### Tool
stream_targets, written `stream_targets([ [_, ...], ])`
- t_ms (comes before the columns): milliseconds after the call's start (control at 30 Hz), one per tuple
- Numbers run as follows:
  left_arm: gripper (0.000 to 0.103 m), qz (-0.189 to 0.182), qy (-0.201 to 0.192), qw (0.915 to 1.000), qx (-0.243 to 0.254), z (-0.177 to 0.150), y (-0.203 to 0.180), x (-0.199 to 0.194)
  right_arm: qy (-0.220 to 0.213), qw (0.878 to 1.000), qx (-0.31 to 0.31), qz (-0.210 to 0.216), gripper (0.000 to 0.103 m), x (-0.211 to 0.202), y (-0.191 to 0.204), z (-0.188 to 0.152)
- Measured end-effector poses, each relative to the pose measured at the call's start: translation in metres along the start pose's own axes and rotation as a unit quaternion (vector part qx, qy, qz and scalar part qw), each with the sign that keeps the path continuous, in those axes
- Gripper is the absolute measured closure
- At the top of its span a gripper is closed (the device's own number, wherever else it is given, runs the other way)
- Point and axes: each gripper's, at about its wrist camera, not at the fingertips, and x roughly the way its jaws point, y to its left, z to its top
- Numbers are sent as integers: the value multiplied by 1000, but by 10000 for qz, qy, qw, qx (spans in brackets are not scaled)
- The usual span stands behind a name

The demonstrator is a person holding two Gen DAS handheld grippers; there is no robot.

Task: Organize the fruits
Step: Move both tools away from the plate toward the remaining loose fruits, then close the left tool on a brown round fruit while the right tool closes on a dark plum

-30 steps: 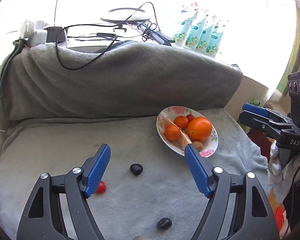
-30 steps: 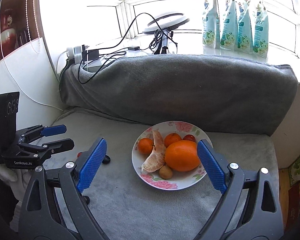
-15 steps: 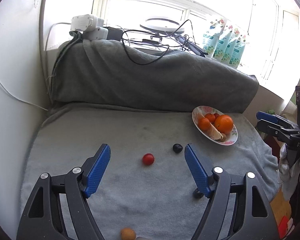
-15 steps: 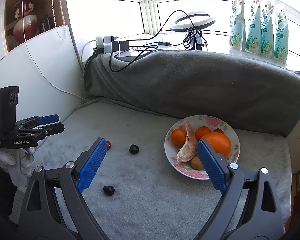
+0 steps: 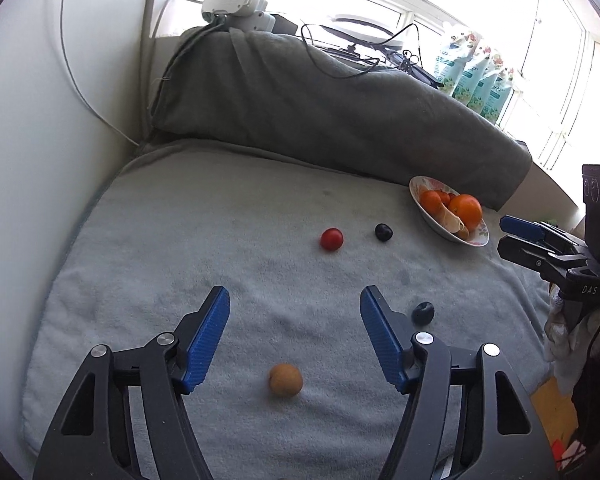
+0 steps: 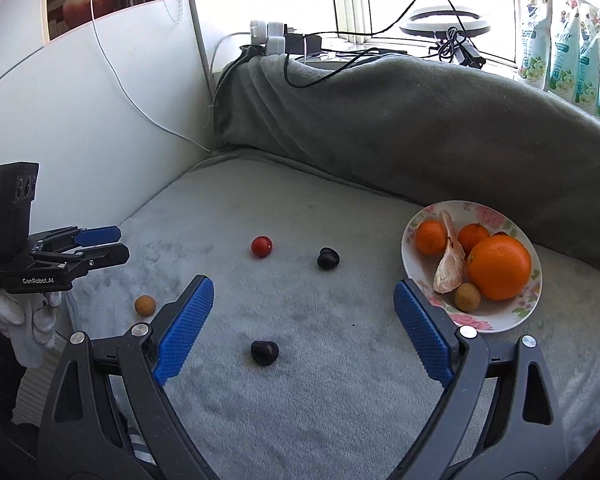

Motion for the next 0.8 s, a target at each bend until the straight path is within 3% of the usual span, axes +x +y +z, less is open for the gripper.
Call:
stream_targets([
  [67,37,-70,67,9999,-125,-9,2,1,63,10000,-20,55,9,6,4,-5],
  [133,46,-149,173,9995,-237,-19,4,3,145,9998,-20,128,13,12,8,-9],
  [433,53,-13,427,9988,-256,-42,1,15,628,9974,-59,336,37,41,16,-30],
  [800,59,35,578,9979,-297,-48,4,29,964,9945,-148,381,54,63,21,-43],
])
